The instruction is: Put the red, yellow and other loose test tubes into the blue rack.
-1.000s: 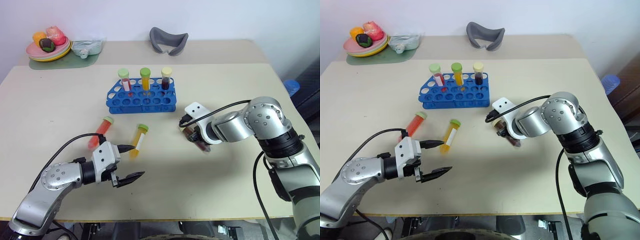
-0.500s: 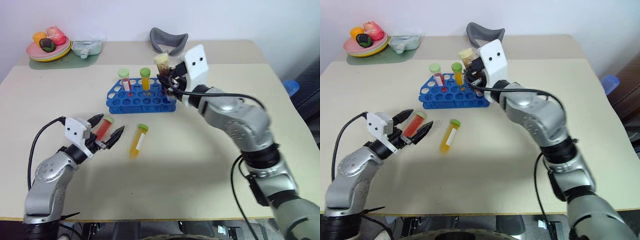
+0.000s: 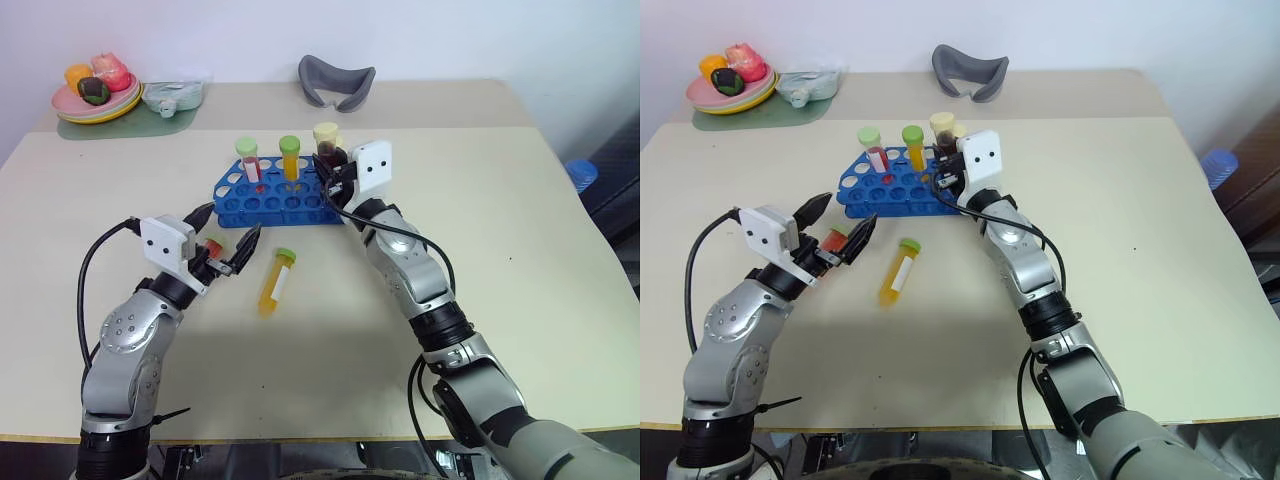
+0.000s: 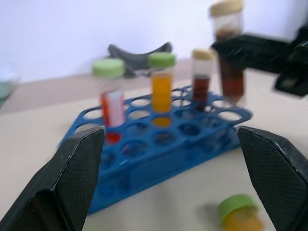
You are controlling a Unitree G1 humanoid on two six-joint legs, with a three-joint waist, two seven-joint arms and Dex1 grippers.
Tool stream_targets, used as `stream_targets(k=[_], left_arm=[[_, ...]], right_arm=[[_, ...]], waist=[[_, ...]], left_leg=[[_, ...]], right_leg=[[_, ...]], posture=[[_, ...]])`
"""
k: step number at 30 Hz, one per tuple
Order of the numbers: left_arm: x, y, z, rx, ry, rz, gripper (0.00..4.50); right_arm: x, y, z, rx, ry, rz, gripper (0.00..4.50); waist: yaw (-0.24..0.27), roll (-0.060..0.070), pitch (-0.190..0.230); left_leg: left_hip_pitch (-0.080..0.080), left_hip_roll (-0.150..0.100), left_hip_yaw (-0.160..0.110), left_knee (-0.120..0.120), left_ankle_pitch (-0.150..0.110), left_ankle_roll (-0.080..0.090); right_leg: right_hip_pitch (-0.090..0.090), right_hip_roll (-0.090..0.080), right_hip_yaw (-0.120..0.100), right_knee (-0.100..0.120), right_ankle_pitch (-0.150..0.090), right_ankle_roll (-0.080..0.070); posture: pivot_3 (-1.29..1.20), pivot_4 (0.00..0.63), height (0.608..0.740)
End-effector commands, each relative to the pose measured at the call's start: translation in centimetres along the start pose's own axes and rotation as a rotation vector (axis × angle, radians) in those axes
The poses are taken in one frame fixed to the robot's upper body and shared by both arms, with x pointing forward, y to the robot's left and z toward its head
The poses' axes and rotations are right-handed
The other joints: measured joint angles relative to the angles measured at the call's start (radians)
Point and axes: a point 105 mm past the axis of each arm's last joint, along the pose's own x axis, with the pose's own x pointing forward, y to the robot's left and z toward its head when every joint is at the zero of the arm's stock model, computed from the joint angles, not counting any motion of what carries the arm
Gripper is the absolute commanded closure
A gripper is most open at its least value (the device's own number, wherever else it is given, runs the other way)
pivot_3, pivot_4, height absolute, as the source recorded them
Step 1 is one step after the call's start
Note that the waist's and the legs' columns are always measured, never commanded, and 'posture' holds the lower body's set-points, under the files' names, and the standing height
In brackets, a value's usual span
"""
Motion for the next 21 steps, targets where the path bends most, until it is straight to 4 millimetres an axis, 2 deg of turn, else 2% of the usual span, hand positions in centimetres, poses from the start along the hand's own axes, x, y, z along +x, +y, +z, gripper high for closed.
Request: stream_targets(k=[1, 10, 21], left_arm=[[-0.1, -0.9, 0.9, -0.016, -0.018, -0.040, 0.00], [-0.6, -1.1, 0.7, -0.021, 0.018, -0.080, 0.00], [-1.0, -1.5, 0.3, -0.033, 0.030, -0.093, 0.00]], right_arm=[[0.4, 0.1, 1.0, -0.002, -0.067, 0.002, 3.34], [1.0, 0.1, -0.4, 0.005, -0.055, -0.007, 3.34], [1.6, 0.5, -1.0, 0.008, -0.054, 0.006, 3.34]], waist=[[-0.004, 0.000, 0.000], [-0.021, 0.000, 0.000], [-0.022, 0.000, 0.000]], left_leg=[[0.000, 0.000, 0.000, 0.000, 0.000, 0.000], [0.001, 0.000, 0.000, 0.000, 0.001, -0.002], [0.002, 0.000, 0.000, 0.000, 0.002, -0.003]], right_leg=[[0.000, 0.000, 0.000, 0.000, 0.000, 0.000], [0.000, 0.000, 0.000, 0.002, 0.000, 0.000], [0.000, 0.000, 0.000, 0.004, 0.000, 0.000]], posture=[[0.00, 0.150, 0.740], [0.00, 0.150, 0.740], [0.00, 0.150, 0.740]])
